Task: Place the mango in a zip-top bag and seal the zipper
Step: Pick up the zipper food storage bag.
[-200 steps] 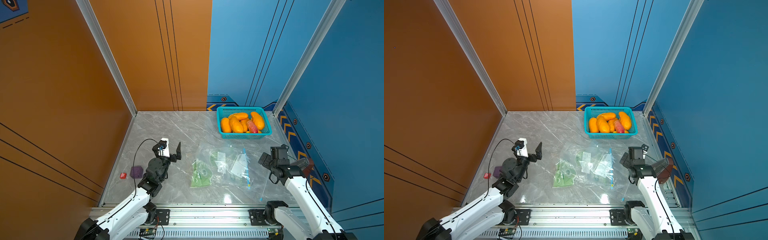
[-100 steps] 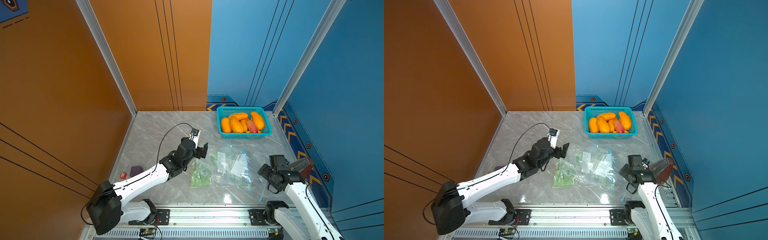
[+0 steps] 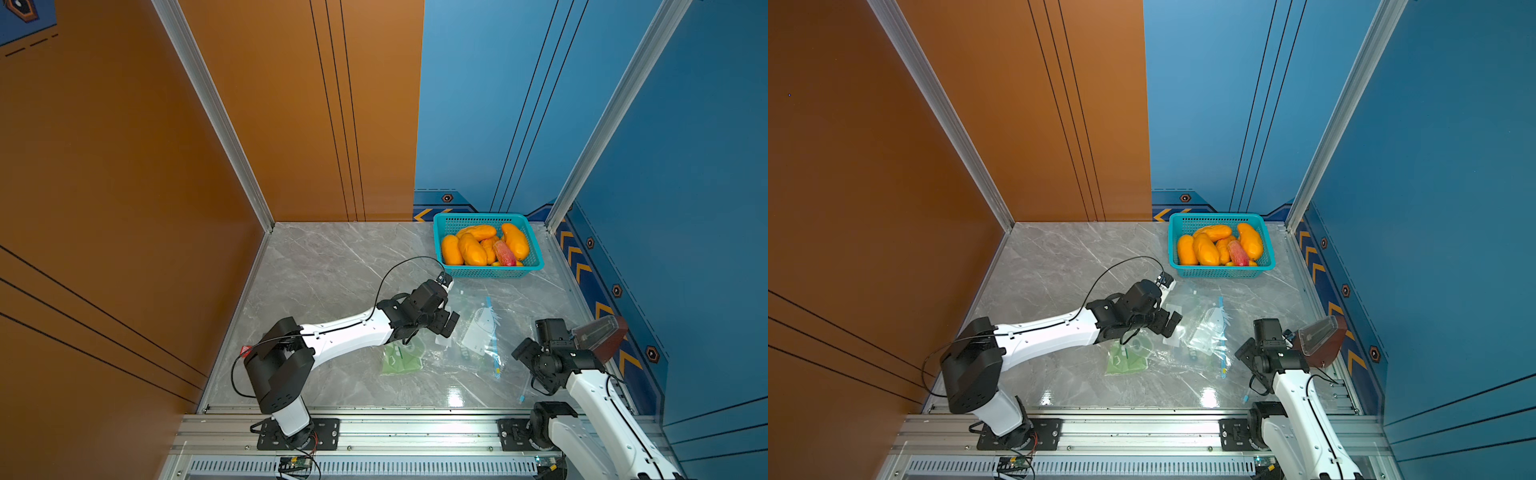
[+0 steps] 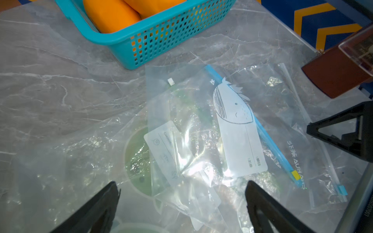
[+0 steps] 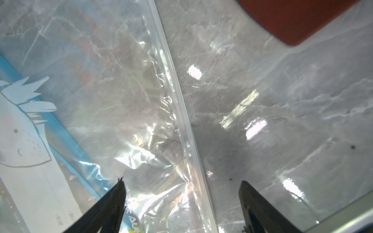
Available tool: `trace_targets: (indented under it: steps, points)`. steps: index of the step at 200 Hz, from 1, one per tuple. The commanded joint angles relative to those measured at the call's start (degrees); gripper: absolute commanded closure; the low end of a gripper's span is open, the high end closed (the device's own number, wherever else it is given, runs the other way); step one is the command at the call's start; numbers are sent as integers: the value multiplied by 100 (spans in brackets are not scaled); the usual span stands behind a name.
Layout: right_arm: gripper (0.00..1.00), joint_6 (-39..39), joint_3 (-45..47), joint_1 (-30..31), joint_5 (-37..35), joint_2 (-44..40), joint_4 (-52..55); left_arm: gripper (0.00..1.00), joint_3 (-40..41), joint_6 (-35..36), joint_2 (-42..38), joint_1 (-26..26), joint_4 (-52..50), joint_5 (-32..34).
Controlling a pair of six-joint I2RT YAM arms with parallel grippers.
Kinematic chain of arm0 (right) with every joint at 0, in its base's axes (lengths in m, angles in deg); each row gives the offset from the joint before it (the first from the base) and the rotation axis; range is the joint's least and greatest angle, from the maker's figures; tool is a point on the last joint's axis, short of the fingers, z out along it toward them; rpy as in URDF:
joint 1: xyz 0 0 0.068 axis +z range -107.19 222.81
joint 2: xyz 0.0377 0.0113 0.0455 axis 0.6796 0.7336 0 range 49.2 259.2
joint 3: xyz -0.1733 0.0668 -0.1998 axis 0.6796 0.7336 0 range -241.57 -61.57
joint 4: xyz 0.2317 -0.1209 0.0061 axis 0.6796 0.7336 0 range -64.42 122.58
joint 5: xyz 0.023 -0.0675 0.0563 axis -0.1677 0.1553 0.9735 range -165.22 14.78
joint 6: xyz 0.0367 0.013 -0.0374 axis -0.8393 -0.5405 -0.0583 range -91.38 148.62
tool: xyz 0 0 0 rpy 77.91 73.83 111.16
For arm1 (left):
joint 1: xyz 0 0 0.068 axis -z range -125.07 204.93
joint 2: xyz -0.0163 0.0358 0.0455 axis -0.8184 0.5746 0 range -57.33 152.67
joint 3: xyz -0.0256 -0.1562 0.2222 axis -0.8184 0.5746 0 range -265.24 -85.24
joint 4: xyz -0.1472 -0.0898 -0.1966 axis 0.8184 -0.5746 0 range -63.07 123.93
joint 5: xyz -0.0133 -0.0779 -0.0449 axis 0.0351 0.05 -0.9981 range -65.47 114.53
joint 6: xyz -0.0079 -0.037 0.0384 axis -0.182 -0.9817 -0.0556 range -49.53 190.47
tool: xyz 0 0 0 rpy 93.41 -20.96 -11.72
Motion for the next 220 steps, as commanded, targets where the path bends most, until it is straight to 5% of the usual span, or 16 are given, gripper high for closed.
trace_targets:
  steps: [1,48,155,220]
  points:
    - [14,-112,165,-62,183,72,-293,4,-399,96,489,52,-404,-175]
    - [17,-171,332,-78,478,431,-892,13,-620,207,1082,85,-633,-146]
    - [24,-722,925,-201,1699,153,-2913,48,-343,318,1418,-582,-659,47]
    - [44,-588,844,-218,1967,28,-3299,54,-305,231,1444,-674,-651,-12]
